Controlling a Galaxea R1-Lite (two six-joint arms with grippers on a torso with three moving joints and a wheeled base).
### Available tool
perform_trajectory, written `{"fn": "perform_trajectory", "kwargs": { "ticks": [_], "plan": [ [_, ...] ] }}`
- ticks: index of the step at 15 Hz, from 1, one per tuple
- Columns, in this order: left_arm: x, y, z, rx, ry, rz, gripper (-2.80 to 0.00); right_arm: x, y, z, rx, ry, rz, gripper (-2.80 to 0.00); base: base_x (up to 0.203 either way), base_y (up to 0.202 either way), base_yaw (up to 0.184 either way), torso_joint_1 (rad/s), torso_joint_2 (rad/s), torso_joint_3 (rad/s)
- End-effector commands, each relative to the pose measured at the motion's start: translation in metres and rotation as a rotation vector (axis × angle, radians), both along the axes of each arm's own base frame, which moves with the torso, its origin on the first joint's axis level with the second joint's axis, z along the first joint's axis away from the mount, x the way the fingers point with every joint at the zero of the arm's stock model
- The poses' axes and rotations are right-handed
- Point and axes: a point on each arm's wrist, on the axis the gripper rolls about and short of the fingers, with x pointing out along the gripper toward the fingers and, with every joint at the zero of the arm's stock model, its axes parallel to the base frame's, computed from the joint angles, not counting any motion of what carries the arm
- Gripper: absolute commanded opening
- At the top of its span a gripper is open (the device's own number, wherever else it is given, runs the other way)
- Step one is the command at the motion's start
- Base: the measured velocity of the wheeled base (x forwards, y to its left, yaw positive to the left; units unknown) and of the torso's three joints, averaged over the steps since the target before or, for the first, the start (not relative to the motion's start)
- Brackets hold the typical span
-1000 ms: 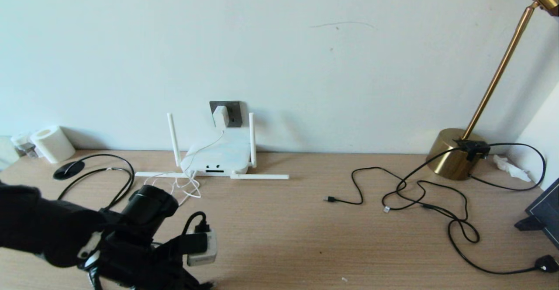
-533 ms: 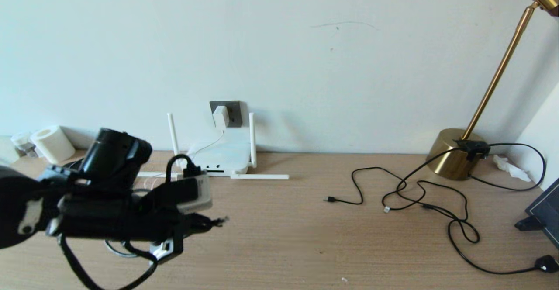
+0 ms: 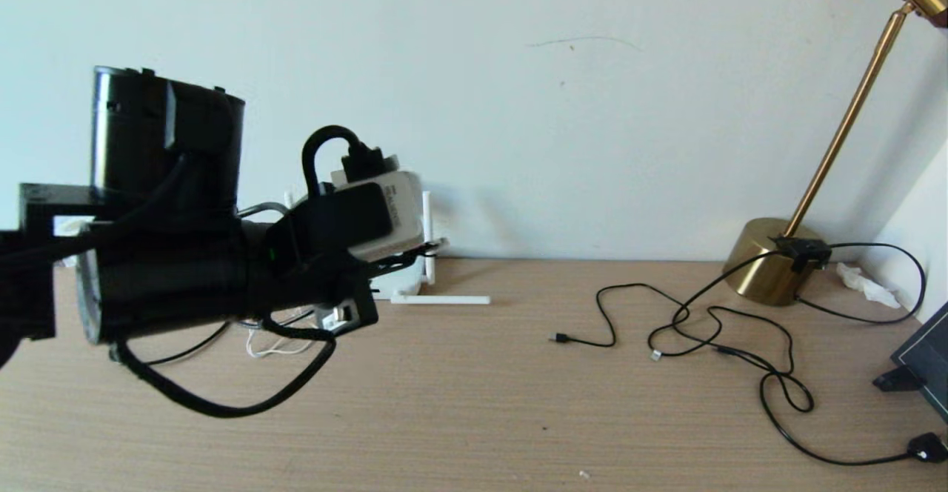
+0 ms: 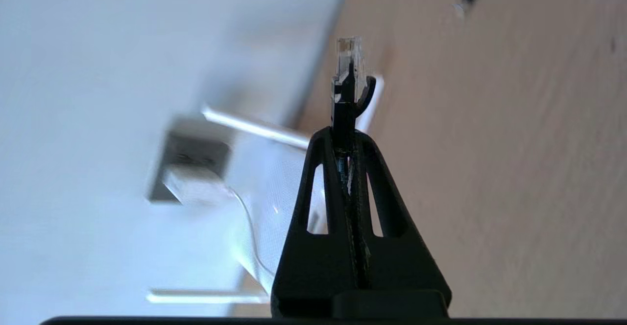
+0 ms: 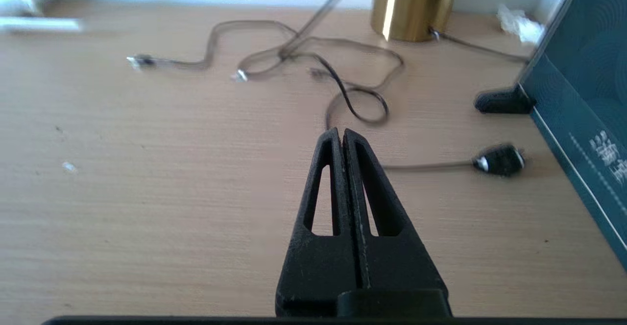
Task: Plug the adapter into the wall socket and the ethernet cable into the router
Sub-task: Hand it to the other hand
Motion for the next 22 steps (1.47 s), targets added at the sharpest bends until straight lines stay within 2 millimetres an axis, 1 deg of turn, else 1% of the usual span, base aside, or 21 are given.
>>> {"fn": "perform_trajectory", "kwargs": {
  "ticks": [1,2,3,4,5,7,8,10,11,12,15,18,20,21,22],
  "plan": [
    [-0.010,-0.009,0.003,-0.008,-0.031,-0.034,-2.80,-0.003,0.000,0.012,0.010,-0.041,0.012,-2.80,0.000,0.000,0.000,0.000,0.00,0.000],
    [-0.016,-0.015,0.006,-0.015,-0.051,-0.047,-2.80,-0.009,0.001,0.032,0.028,-0.092,0.048,-2.80,0.000,0.000,0.000,0.000,0.00,0.000],
    [-0.022,-0.023,0.009,-0.027,-0.071,-0.074,-2.80,-0.016,0.002,0.059,0.049,-0.128,0.108,-2.80,0.000,0.000,0.000,0.000,0.00,0.000],
    [-0.029,-0.032,0.013,-0.045,-0.091,-0.109,-2.80,-0.017,0.003,0.084,0.077,-0.108,0.168,-2.80,0.000,0.000,0.000,0.000,0.00,0.000],
    [-0.037,-0.040,0.017,-0.061,-0.108,-0.146,-2.80,-0.010,0.005,0.106,0.114,-0.049,0.224,-2.80,0.000,0.000,0.000,0.000,0.00,0.000],
    [-0.048,-0.055,0.027,-0.091,-0.146,-0.194,-2.80,0.020,0.008,0.147,0.223,0.103,0.361,-2.80,0.000,0.000,0.000,0.000,0.00,0.000],
    [-0.053,-0.058,0.028,-0.078,-0.165,-0.219,-2.80,0.036,0.010,0.165,0.279,0.167,0.444,-2.80,0.000,0.000,0.000,0.000,0.00,0.000],
    [-0.057,-0.061,0.035,-0.029,-0.238,-0.251,-2.80,0.061,0.014,0.189,0.365,0.271,0.627,-2.80,0.000,0.000,0.000,0.000,0.00,0.000],
    [-0.057,-0.062,0.037,-0.014,-0.259,-0.259,-2.80,0.071,0.015,0.197,0.394,0.310,0.693,-2.80,0.000,0.000,0.000,0.000,0.00,0.000],
    [-0.059,-0.065,0.037,0.005,-0.280,-0.278,-2.80,0.080,0.016,0.200,0.415,0.344,0.725,-2.80,0.000,0.000,0.000,0.000,0.00,0.000],
    [-0.050,-0.080,0.033,0.023,-0.275,-0.287,-2.80,0.106,0.017,0.201,0.450,0.422,0.756,-2.80,0.000,0.000,0.000,0.000,0.00,0.000],
    [-0.042,-0.093,0.033,0.005,-0.291,-0.288,-2.80,0.120,0.025,0.206,0.444,0.461,0.825,-2.80,0.000,0.000,0.000,0.000,0.00,0.000],
    [-0.043,-0.103,0.032,-0.004,-0.296,-0.307,-2.80,0.125,0.035,0.212,0.426,0.480,0.903,-2.80,0.000,0.000,0.000,0.000,0.00,0.000],
    [-0.042,-0.107,0.030,-0.001,-0.294,-0.312,-2.80,0.132,0.038,0.215,0.423,0.489,0.905,-2.80,0.000,0.000,0.000,0.000,0.00,0.000],
    [-0.043,-0.113,0.030,-0.003,-0.294,-0.325,-2.80,0.137,0.041,0.217,0.420,0.494,0.896,0.00,0.000,0.000,0.000,0.000,0.00,0.000]
  ]
}}
